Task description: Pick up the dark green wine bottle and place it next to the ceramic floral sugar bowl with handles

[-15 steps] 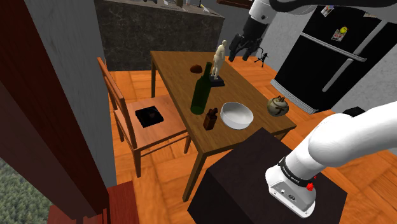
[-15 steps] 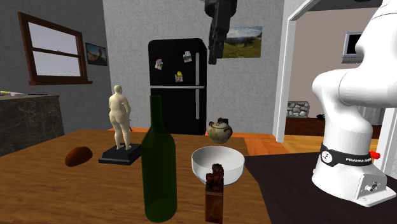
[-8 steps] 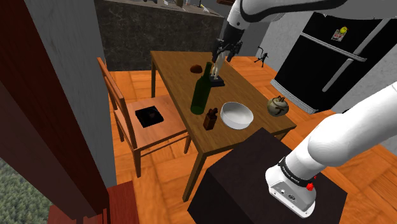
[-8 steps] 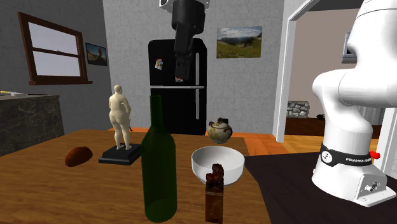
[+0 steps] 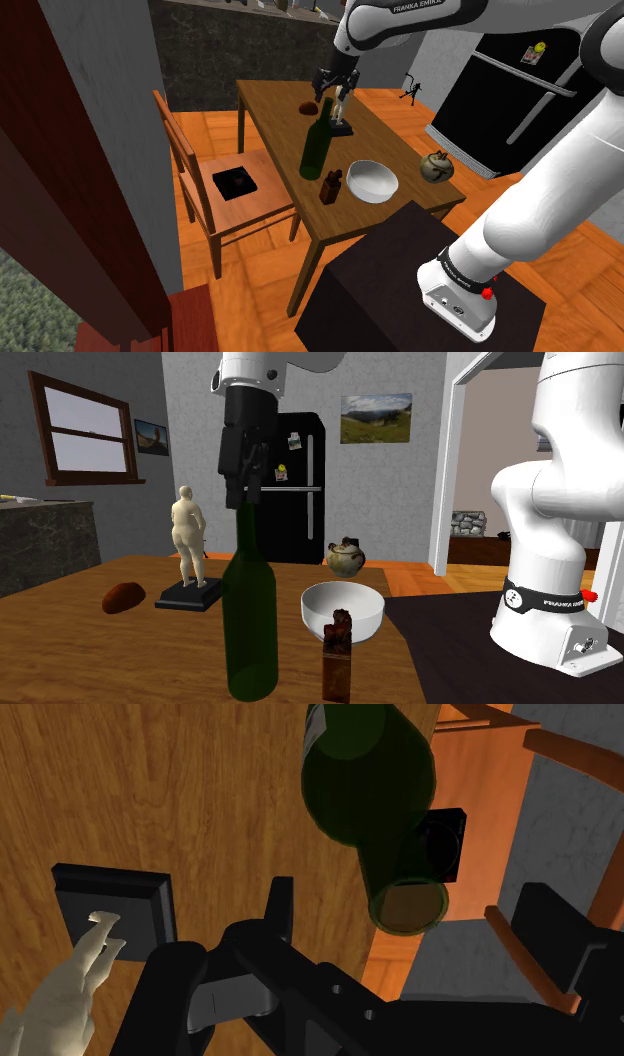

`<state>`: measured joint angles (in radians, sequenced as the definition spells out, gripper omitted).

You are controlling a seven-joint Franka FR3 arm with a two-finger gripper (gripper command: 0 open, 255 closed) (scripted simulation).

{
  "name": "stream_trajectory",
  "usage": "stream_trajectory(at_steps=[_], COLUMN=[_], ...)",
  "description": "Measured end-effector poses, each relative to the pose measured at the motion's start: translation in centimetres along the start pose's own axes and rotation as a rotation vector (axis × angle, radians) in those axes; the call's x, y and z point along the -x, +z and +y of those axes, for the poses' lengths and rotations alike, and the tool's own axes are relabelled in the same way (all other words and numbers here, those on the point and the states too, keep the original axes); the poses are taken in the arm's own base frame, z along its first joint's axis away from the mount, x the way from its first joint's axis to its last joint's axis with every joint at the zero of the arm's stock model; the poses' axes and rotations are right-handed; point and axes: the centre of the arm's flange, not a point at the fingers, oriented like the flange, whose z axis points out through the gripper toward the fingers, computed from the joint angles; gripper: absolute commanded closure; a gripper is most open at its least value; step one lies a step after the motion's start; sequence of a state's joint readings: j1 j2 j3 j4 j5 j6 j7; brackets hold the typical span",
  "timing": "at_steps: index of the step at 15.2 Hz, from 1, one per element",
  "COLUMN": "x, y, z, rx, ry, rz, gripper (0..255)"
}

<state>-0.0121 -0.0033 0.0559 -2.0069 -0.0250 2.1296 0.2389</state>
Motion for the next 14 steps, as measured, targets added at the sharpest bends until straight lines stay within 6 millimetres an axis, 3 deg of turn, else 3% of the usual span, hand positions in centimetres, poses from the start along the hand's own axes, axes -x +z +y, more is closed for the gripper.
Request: stream_trajectory(at_steps=[5, 11, 12, 14], x=[-0.1, -0.2, -0.2, -0.2], y=[2.5, 3.0, 3.0, 2.9], z=[0.0, 0.0, 0.0, 0.0], rx=[0.001, 0.0, 0.0, 0.0], ry=[0.001, 0.001, 0.001, 0.001], rz=[0.0, 0.001, 0.001, 0.001], gripper=[0, 0, 255, 255])
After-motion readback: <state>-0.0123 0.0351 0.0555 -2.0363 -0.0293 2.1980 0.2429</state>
